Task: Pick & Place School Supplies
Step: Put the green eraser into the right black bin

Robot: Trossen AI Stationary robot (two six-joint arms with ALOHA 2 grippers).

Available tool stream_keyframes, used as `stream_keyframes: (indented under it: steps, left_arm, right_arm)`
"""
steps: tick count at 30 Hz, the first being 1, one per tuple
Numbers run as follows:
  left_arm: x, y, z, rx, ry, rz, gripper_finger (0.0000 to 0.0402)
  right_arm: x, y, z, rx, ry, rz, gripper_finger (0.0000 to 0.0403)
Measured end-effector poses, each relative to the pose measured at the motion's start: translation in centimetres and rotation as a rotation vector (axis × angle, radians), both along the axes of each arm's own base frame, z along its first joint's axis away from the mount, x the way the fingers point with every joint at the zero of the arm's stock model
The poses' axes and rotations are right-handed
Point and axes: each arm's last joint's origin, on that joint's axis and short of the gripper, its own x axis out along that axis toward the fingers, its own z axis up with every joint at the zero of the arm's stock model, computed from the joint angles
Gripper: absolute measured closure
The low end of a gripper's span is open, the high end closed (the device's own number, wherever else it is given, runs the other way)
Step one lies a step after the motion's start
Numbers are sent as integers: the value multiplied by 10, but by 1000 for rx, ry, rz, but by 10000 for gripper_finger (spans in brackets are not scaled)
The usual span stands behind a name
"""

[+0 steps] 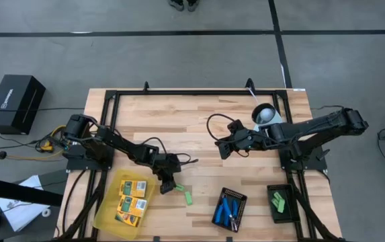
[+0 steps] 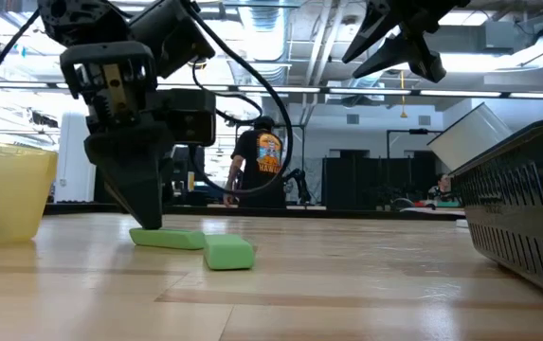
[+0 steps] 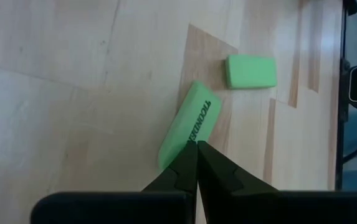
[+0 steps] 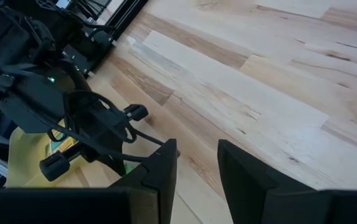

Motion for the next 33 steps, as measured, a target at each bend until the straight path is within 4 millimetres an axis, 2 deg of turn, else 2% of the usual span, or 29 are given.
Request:
stream_keyframes:
  steps: [11,26,29,33]
  left_arm:
    - [3,13,0,-14,-2,31,401]
    - [4,14,0,4,-18,38,401]
    - [6,16,-5,-3,-6,34,402]
    - [8,17,-24,-26,48,21,401]
  right_arm:
    - [0,-1,0,0,1,-4,294]
    - [0,-1,0,1,2,-1,294]
    - [0,-1,0,2,1,-1,294]
    - [0,-1,0,8,-1,5,294]
